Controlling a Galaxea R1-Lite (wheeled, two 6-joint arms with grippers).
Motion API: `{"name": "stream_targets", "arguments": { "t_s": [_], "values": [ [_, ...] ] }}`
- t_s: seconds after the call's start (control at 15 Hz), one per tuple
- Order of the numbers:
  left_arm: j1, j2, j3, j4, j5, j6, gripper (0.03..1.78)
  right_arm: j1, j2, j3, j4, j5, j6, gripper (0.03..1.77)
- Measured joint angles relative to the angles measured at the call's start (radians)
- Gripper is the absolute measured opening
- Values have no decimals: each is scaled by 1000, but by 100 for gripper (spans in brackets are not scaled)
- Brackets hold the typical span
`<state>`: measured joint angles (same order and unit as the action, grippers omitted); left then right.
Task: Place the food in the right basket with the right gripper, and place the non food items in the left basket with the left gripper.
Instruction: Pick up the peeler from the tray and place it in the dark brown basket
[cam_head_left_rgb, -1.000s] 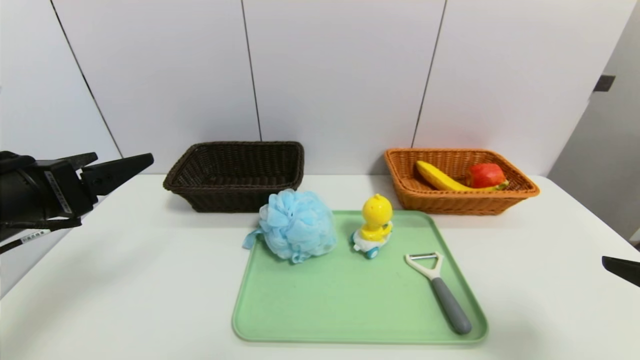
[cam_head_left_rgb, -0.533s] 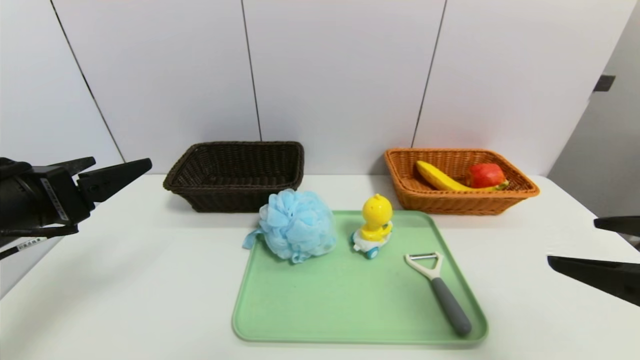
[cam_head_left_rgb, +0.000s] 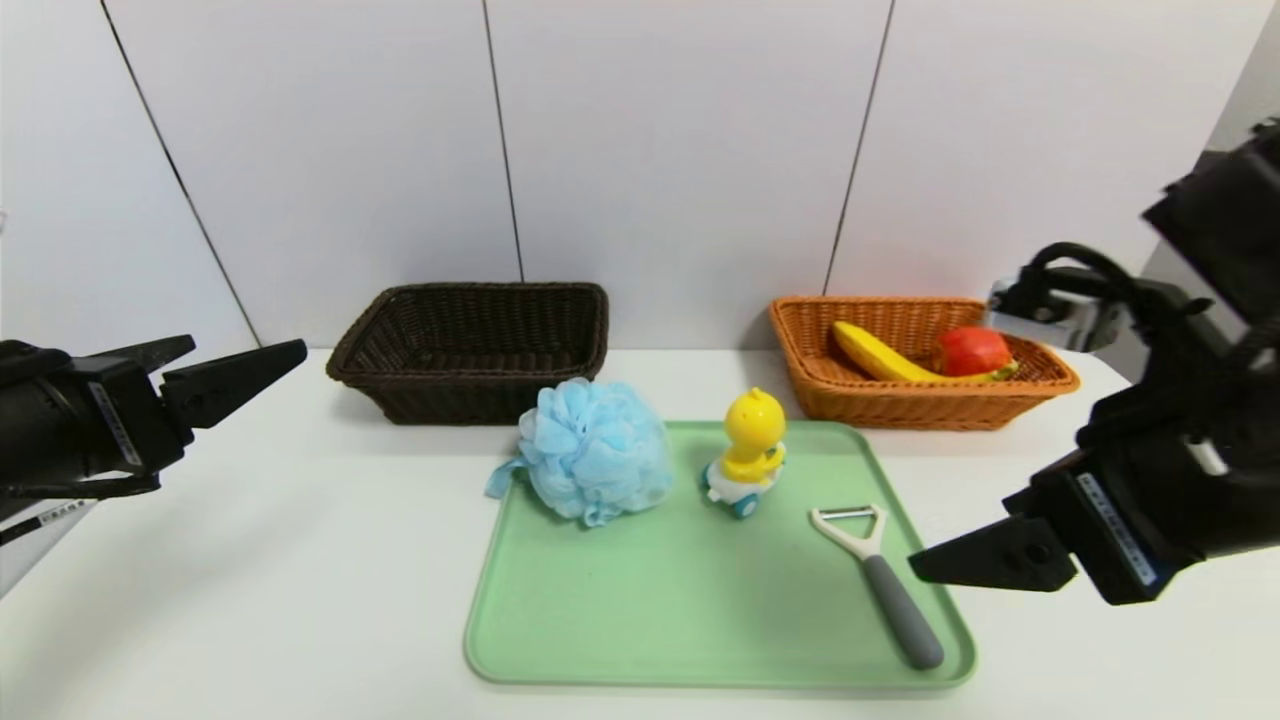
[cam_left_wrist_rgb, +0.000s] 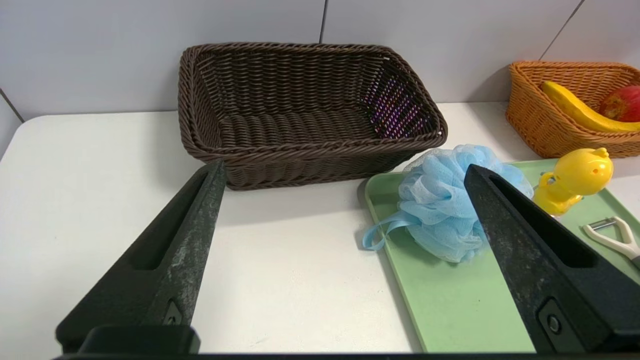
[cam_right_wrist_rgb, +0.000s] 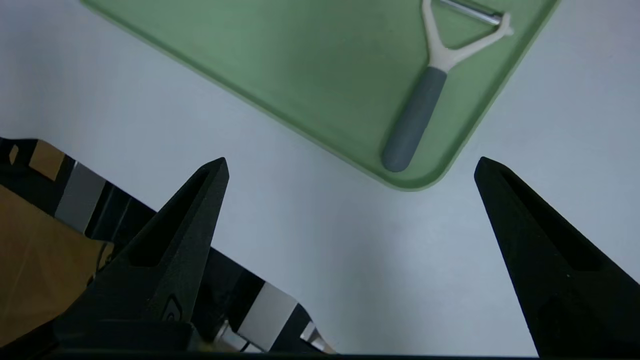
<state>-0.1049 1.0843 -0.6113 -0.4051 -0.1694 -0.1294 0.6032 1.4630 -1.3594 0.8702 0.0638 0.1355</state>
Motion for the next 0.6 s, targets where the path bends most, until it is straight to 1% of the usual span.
{"name": "stream_targets", "arguments": {
  "t_s": [0.13, 0.2, 0.47, 0.6],
  "values": [
    [0, -10, 16, 0, 0, -1, 169, 9, 104, -46, 63, -3, 2, 170],
    [0, -14, 18, 0, 0, -1, 169, 8, 146, -53, 72, -8, 1, 170],
    [-1, -19, 22, 0, 0, -1, 169, -16, 256, -48, 69, -25, 1, 170],
    [-1, -20, 23, 0, 0, -3, 169, -33, 283, -21, 39, -39, -1, 170]
  ]
}}
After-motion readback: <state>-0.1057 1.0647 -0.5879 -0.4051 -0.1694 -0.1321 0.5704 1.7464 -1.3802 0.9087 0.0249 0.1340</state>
